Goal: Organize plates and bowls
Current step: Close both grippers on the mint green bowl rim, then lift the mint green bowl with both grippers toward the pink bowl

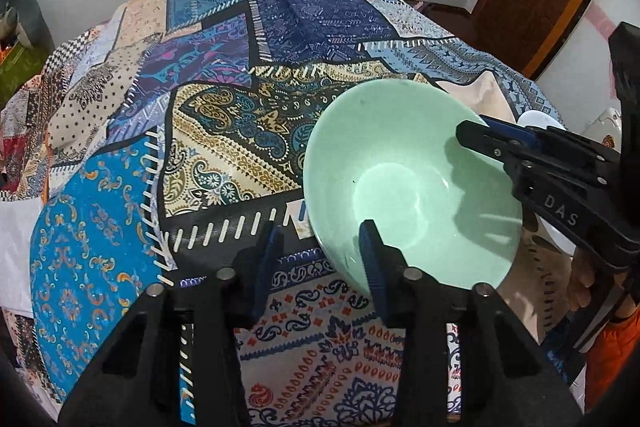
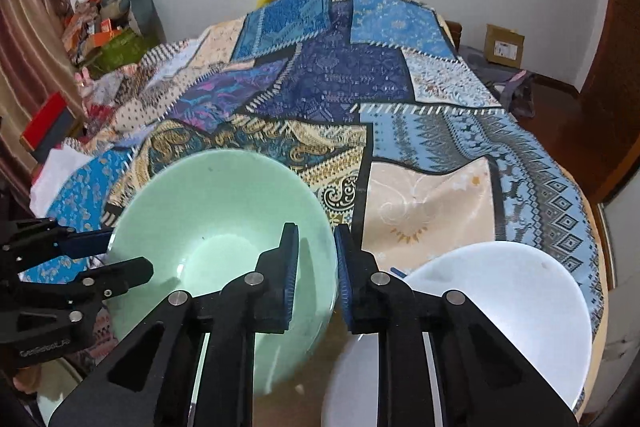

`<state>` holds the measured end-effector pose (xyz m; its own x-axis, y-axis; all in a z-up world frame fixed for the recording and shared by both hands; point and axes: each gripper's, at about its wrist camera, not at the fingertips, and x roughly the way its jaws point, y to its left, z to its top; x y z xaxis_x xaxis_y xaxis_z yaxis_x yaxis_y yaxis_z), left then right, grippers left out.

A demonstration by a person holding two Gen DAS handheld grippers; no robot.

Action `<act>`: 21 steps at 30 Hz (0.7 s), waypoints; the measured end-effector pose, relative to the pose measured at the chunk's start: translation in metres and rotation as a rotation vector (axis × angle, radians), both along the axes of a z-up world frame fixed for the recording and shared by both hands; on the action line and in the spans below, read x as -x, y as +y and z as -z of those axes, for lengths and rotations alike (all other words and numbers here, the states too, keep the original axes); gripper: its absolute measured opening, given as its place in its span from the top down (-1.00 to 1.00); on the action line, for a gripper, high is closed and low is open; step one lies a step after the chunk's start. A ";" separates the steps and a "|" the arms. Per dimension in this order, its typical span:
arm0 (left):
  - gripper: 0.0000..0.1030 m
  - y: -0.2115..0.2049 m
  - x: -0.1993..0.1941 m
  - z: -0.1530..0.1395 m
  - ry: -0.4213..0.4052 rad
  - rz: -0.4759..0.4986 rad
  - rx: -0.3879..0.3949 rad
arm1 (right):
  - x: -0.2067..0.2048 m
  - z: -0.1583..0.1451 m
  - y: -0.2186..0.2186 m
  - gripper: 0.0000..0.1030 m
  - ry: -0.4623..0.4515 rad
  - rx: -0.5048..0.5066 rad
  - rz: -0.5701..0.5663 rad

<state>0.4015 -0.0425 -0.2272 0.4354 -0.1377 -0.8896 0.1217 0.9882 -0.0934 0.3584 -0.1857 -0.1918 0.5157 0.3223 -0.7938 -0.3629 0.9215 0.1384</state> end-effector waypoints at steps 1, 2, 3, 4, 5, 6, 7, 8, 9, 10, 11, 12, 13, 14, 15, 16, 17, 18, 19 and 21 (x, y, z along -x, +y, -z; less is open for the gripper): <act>0.25 0.000 -0.001 0.001 0.005 0.003 0.005 | 0.000 0.001 0.001 0.68 0.001 -0.001 0.000; 0.27 0.000 -0.001 0.002 0.009 0.005 0.005 | -0.001 0.001 0.001 0.68 0.001 -0.003 0.000; 0.28 -0.001 -0.001 0.002 0.013 0.007 0.005 | 0.000 0.000 0.001 0.68 0.006 -0.012 -0.002; 0.29 -0.001 -0.001 0.002 0.014 0.009 0.007 | 0.000 0.000 -0.001 0.68 0.016 -0.025 -0.006; 0.30 -0.001 0.000 0.002 0.014 0.009 0.007 | 0.001 -0.001 -0.001 0.68 0.026 -0.040 -0.010; 0.30 -0.001 0.001 0.002 0.014 0.008 0.006 | 0.003 -0.001 -0.001 0.68 0.037 -0.052 -0.019; 0.30 -0.001 0.002 0.002 0.014 0.007 0.007 | 0.006 -0.001 0.000 0.68 0.044 -0.058 -0.030; 0.30 0.000 0.003 0.001 0.015 0.007 0.010 | 0.008 -0.001 0.003 0.68 0.047 -0.054 -0.039; 0.30 0.000 0.005 0.002 0.018 0.009 0.010 | 0.014 -0.001 0.006 0.68 0.046 -0.051 -0.055; 0.31 0.001 0.006 0.003 0.021 0.010 0.007 | 0.018 0.000 0.008 0.68 0.047 -0.050 -0.064; 0.32 0.001 0.007 0.003 0.023 0.007 -0.002 | 0.020 0.001 0.011 0.68 0.050 -0.053 -0.071; 0.32 0.003 0.009 0.005 0.019 -0.001 -0.022 | 0.024 0.002 0.012 0.68 0.054 -0.063 -0.079; 0.34 0.004 0.010 0.006 0.019 -0.007 -0.032 | 0.027 0.004 0.014 0.68 0.059 -0.071 -0.084; 0.38 0.006 0.010 0.007 0.019 -0.014 -0.038 | 0.030 0.005 0.016 0.68 0.058 -0.075 -0.086; 0.41 0.010 0.009 0.009 0.030 -0.020 -0.028 | 0.032 0.007 0.018 0.68 0.058 -0.078 -0.086; 0.46 0.012 0.008 0.011 0.043 -0.026 -0.018 | 0.033 0.007 0.019 0.68 0.052 -0.079 -0.078; 0.49 0.014 0.008 0.012 0.050 -0.032 -0.009 | 0.034 0.007 0.020 0.68 0.044 -0.079 -0.071; 0.50 0.015 0.008 0.012 0.052 -0.035 -0.003 | 0.033 0.007 0.019 0.68 0.044 -0.087 -0.066; 0.52 0.015 0.009 0.012 0.050 -0.036 -0.008 | 0.032 0.006 0.019 0.68 0.050 -0.101 -0.060; 0.52 0.014 0.012 0.011 0.046 -0.040 -0.022 | 0.033 0.004 0.018 0.68 0.055 -0.125 -0.053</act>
<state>0.3898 -0.0282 -0.2381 0.3988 -0.1011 -0.9114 0.0777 0.9941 -0.0763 0.3258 -0.1681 -0.1953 0.4519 0.4461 -0.7725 -0.3988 0.8757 0.2724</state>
